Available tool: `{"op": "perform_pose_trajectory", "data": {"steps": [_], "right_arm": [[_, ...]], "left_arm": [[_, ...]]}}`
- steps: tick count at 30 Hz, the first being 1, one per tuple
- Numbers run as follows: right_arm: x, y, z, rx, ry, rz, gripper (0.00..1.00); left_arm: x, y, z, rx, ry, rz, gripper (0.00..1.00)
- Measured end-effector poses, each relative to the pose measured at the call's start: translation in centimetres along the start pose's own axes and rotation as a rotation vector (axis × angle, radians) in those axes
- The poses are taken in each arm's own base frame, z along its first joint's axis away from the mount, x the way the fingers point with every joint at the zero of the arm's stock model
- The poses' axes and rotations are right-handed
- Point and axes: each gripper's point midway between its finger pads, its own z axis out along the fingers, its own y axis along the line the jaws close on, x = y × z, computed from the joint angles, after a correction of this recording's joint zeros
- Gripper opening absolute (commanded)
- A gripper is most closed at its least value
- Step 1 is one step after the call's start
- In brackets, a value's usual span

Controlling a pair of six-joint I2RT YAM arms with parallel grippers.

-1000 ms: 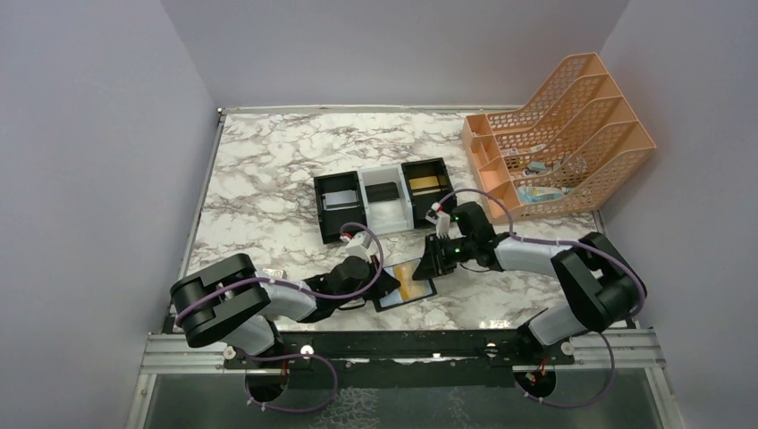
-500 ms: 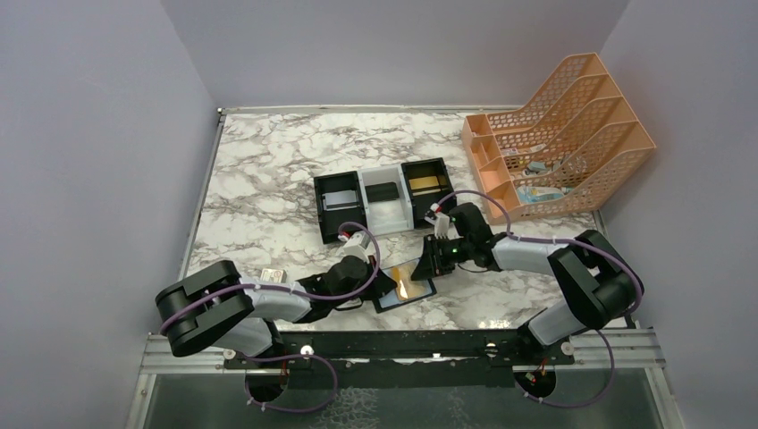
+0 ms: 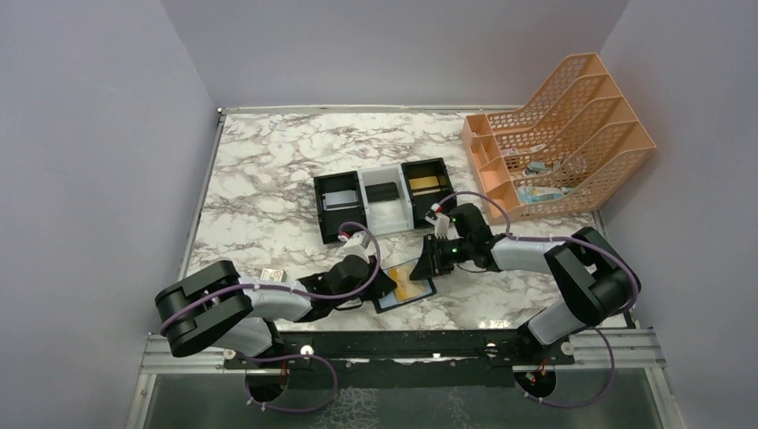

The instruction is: Take the credit cards out of the card holder

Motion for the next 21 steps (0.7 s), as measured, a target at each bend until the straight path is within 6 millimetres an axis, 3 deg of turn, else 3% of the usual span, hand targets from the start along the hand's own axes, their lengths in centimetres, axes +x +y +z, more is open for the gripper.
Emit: {"op": "perform_pose_trajectory", "data": {"steps": [14,21], "right_arm": [[0.24,0.35,0.75,-0.067,-0.003,0.018,0.21],[0.23,0.36,0.81,-0.072,-0.005,0.022,0.21]], "left_arm": [[-0.51,0.51,-0.04,-0.015,-0.059,-0.131,0.29],[-0.28,-0.08,0.72,0.012,-0.064,-0.165,0.25]]}}
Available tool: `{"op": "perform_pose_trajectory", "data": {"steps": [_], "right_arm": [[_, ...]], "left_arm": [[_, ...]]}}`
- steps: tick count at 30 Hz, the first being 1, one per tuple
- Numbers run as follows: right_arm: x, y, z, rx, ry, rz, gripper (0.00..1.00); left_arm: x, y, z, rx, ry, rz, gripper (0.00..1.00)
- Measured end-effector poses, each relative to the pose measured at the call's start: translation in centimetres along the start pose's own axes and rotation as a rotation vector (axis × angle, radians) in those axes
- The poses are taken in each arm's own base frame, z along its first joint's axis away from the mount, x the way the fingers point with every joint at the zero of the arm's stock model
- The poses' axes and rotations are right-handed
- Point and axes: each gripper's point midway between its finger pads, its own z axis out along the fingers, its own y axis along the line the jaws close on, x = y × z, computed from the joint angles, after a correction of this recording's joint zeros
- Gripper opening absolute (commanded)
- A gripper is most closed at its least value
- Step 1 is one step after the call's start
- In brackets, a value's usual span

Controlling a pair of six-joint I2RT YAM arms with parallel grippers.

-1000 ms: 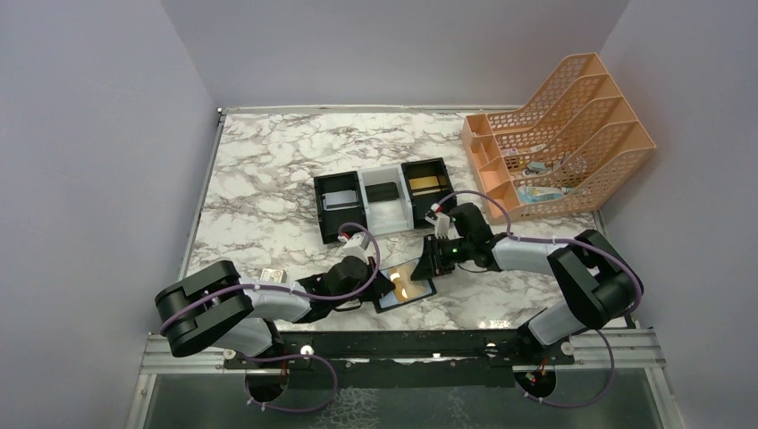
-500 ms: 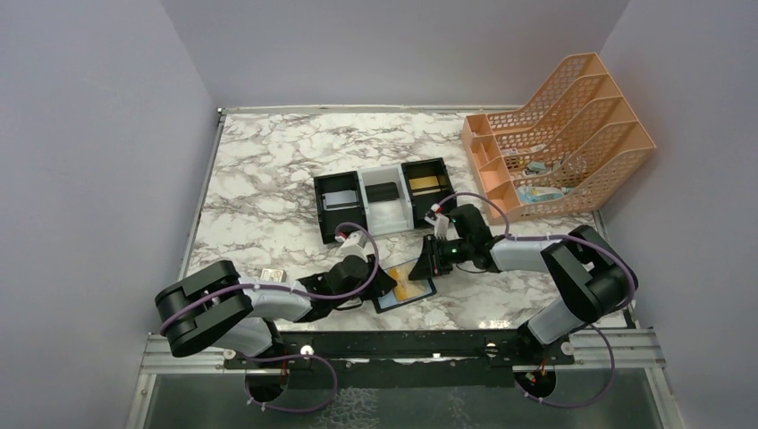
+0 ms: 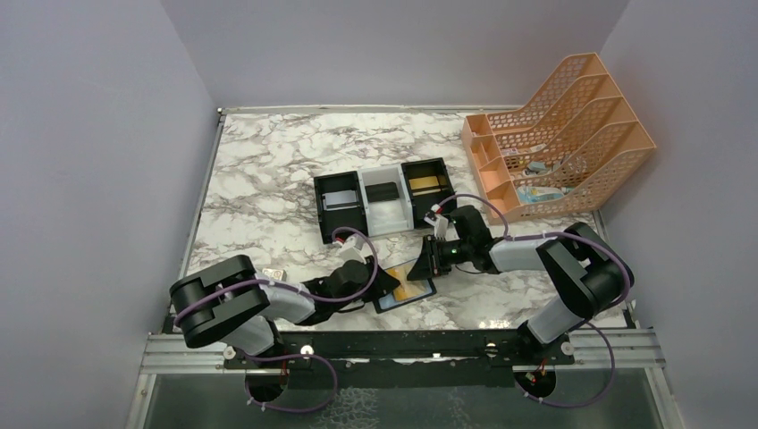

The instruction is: Take the credit cards out of the card holder

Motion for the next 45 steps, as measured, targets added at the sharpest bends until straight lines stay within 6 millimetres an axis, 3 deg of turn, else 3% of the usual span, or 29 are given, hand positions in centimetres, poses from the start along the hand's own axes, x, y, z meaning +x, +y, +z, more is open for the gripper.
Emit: {"op": "perform_pose_trajectory", "data": {"steps": [9,21,27,32,38,45], "right_arm": [[0.0,0.0,0.0,-0.001,0.0,0.001,0.21],[-0.4,0.3,-0.7,0.025,-0.037,-0.025,0.27],[-2.1,1.1,-2.9,0.102,-0.144,-0.089,0.38],[-3.8,2.3,-5.1,0.145,-0.254,-0.159,0.4],[-5.4,3.6,-8.1,0.2,-0.396,-0.206,0.59],[-6.0,3.9,-10.0,0.237,-0.506,-0.214,0.61]], "left_arm": [[0.2,0.0,-0.1,0.009,-0.006,-0.03,0.0],[-0.8,-0.4,-2.2,0.07,-0.049,0.001,0.0],[-1.1,-0.6,-3.2,0.071,-0.048,0.082,0.0],[-1.9,-1.6,-4.4,0.056,-0.043,0.154,0.0],[-3.2,-3.7,-6.1,0.072,-0.054,0.225,0.0],[-3.7,-5.1,-7.3,0.098,-0.046,0.282,0.0]]}}
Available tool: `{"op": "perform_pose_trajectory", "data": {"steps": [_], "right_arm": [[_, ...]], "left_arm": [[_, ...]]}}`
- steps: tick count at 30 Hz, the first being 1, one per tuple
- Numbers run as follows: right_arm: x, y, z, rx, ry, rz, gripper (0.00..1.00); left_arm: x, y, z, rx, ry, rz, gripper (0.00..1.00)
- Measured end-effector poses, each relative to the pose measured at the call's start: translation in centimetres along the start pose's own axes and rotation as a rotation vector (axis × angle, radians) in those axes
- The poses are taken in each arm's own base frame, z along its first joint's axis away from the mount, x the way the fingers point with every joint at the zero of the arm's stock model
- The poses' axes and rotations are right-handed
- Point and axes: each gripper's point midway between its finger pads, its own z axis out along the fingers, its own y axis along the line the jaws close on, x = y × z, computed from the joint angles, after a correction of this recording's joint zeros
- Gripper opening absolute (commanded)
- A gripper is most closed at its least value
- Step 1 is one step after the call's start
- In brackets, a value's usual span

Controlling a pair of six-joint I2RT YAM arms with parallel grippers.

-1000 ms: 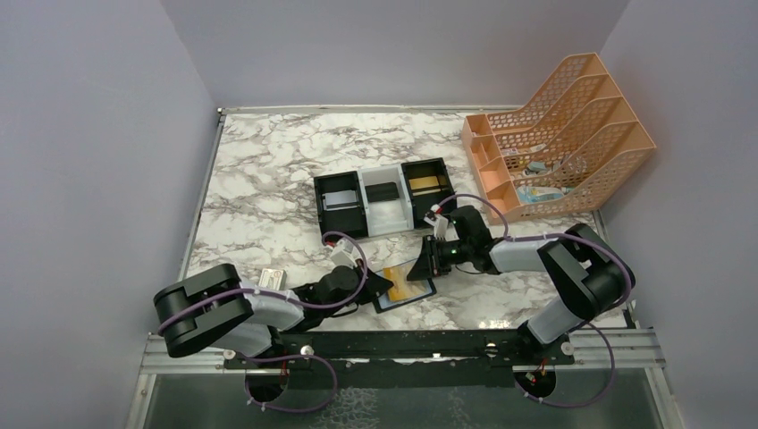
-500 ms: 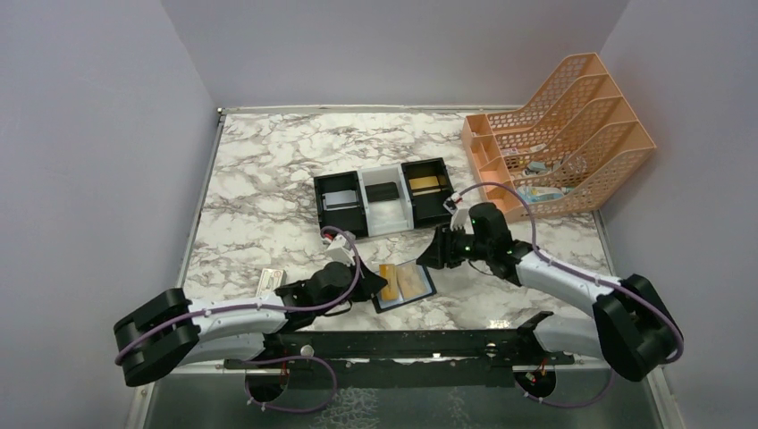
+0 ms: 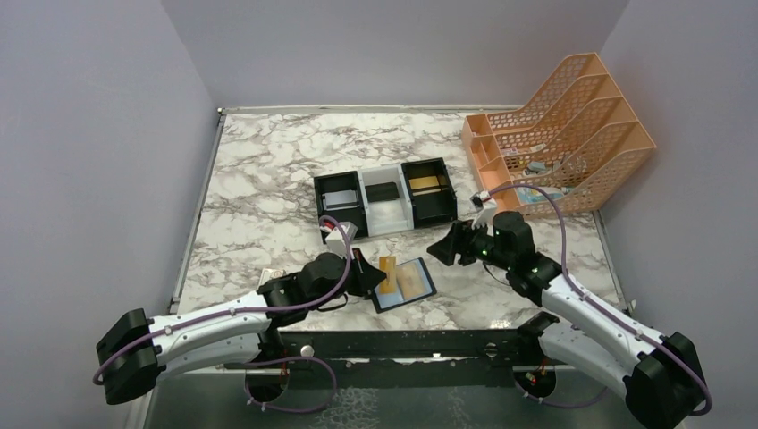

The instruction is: Take the credit cards out of the card holder

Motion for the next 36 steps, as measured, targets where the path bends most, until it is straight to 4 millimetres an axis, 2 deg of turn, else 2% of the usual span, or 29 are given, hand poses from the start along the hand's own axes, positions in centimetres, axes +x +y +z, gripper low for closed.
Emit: {"op": "perform_pose_trajectory", "data": {"steps": [6,17,27,33,36], "right_arm": [[0.0,0.2,-0.5,-0.016,-0.025,-0.012,0.61],[0.0,2.7,-2.0,-0.154,-0.065,-0.024,0.61],[2.1,2.6,-0.6,-0.172,0.05,0.066,0.63],[1.1,3.2,0.4,-0.208,0.024,0.087,0.62],[0.0,3.8,0.5,-0.223,-0.007,0.097,0.62]], "left_arm": [[-1.1,-1.3,-0.4,0.025,-0.013,0.045,0.0],[-2.2,-2.3,-0.8,0.053,-0.038,0.092,0.0],[-2.8,-2.5,-1.3,0.057,-0.052,0.119,0.0],[-5.3,-3.2,-2.3,0.071,-0.162,0.109,0.0],[-5.6,-3.0,-2.2,0.05,-0.174,0.093,0.0]]}}
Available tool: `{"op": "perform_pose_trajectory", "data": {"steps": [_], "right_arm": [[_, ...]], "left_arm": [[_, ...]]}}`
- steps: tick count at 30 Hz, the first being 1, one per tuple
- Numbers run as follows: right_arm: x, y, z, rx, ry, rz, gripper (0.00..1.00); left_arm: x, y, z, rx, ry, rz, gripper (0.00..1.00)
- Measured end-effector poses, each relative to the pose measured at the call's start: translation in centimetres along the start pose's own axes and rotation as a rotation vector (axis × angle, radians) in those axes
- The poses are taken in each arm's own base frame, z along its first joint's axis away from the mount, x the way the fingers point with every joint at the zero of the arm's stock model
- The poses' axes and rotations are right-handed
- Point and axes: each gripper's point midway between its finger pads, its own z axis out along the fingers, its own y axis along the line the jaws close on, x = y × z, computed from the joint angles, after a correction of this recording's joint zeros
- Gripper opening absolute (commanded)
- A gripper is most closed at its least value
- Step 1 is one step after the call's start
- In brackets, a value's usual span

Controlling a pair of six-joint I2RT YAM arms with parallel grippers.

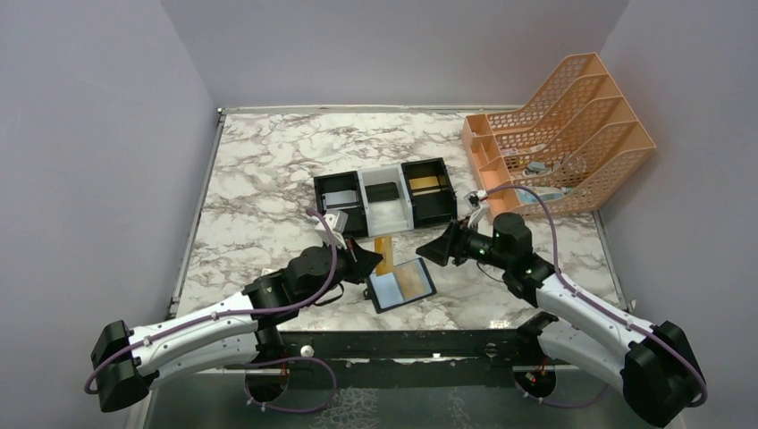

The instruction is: Take the credit cards out of the card holder

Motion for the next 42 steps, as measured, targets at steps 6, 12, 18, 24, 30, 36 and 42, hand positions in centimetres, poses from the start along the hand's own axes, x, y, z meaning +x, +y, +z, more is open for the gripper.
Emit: {"op": "perform_pose_trajectory", "data": {"steps": [6,12,18,24,30,36,42], "right_arm": [[-2.5,2.7,-1.3,-0.061,-0.089,-0.049,0.62],[-2.8,6.1,-3.8,-0.182,-0.113,-0.092,0.62],[-0.6,7.9,-4.1,-0.295,0.031,-0.043,0.6],[0.8,8.6,-4.3,-0.359,0.116,0.002,0.6],[1.2,9.3,-4.7,-0.431,0.106,0.038,0.59],[1.4,9.3,-4.2,-0.457,0.111,0.072,0.55],[1.9,9.2,-3.1,-0.483,0.16,0.108,0.43]], "left_arm": [[-0.2,-0.9,0.1,-0.004,0.021,-0.067,0.0],[0.4,-2.2,-0.7,0.101,0.046,-0.063,0.0],[0.0,-5.1,-1.4,0.221,0.082,-0.057,0.0],[0.6,-6.6,-2.1,0.325,0.104,-0.093,0.0],[0.8,-7.7,-3.1,0.396,0.125,-0.134,0.0],[0.8,-8.4,-3.4,0.446,0.124,-0.164,0.0],[1.1,-8.4,-3.1,0.448,0.126,-0.177,0.0]]}}
